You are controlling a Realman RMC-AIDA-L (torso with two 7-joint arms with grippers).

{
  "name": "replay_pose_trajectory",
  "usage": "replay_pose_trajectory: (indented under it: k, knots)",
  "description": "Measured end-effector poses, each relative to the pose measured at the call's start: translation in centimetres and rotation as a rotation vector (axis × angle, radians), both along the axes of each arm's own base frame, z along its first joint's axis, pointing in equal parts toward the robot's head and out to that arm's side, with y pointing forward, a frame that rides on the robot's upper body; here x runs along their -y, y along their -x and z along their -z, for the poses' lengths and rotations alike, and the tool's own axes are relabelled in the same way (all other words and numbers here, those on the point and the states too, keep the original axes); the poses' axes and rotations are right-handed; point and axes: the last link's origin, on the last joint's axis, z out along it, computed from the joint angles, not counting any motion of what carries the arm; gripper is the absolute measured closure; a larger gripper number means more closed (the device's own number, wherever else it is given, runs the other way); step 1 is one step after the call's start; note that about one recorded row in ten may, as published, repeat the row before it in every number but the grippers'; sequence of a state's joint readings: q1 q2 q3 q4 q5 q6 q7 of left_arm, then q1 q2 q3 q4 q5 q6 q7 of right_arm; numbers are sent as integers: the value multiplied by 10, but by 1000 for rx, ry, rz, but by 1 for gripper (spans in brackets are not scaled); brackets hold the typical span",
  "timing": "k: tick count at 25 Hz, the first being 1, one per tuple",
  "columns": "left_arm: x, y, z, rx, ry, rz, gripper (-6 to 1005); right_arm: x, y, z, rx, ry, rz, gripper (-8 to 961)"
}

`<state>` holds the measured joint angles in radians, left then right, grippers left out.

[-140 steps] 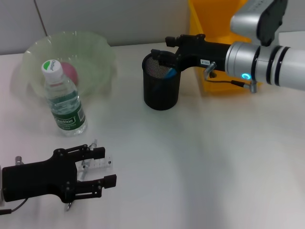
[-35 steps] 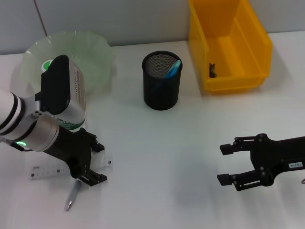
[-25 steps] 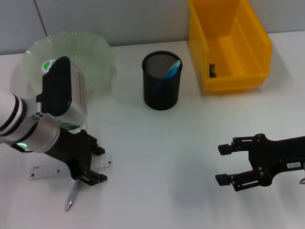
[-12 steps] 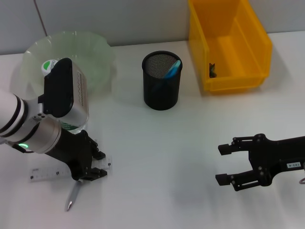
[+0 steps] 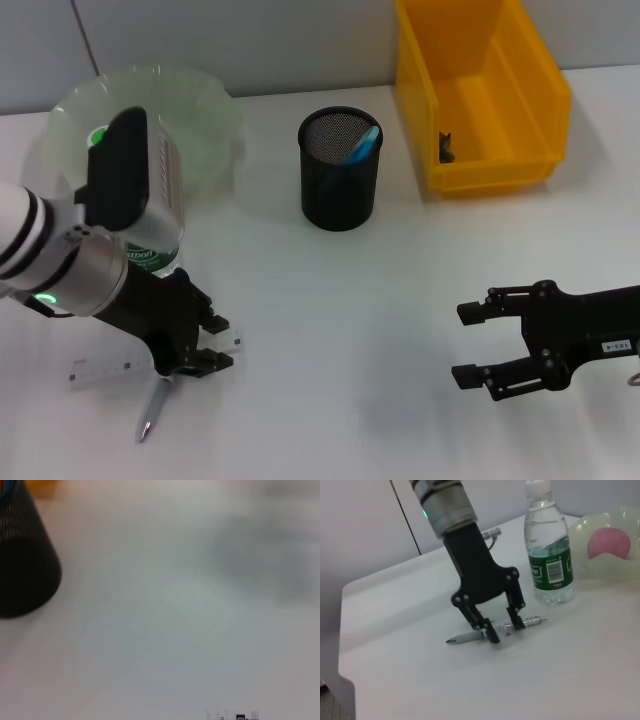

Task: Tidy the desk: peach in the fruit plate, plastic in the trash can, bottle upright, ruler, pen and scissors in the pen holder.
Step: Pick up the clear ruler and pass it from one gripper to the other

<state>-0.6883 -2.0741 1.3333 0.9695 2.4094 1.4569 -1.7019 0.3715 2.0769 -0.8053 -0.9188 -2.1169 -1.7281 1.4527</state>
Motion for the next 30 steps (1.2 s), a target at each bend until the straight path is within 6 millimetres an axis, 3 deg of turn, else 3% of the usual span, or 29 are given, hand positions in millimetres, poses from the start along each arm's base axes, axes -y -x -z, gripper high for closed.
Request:
replay_pose_trajectory:
  k: [4,5,8,11,13,15,17,20,24,27,30]
  knots:
    - [4,-9,-8,58,17,-13,601,-1,0,0,1,-2,0,129]
    - [9,-23,-22,170,41,-32,601,-1,0,0,1,-3,-1,129]
    - [13,-36,-38,302,56,-48,601,-2,1,1,0,-1,-3,130]
    - [15,-40,-43,355,61,-52,600,-3,2,1,-3,2,-4,130]
    - [20,-56,-61,574,62,-63,600,-3,2,2,-4,3,-4,130]
    - [20,-56,-61,574,62,-63,600,-3,3,2,-7,1,-8,130]
    - [24,-66,-70,743,44,-54,600,-4,4,2,-10,0,-10,130]
    - [25,-70,-73,832,31,-47,599,-4,4,3,-14,1,-11,130]
    - [23,-72,-81,1126,-46,-25,599,-4,4,4,-18,5,-11,130]
    - [22,-70,-78,1195,-81,-4,598,-4,4,5,-20,4,-16,130]
    - [16,-66,-61,1258,-168,24,598,-5,4,5,-19,0,-19,130]
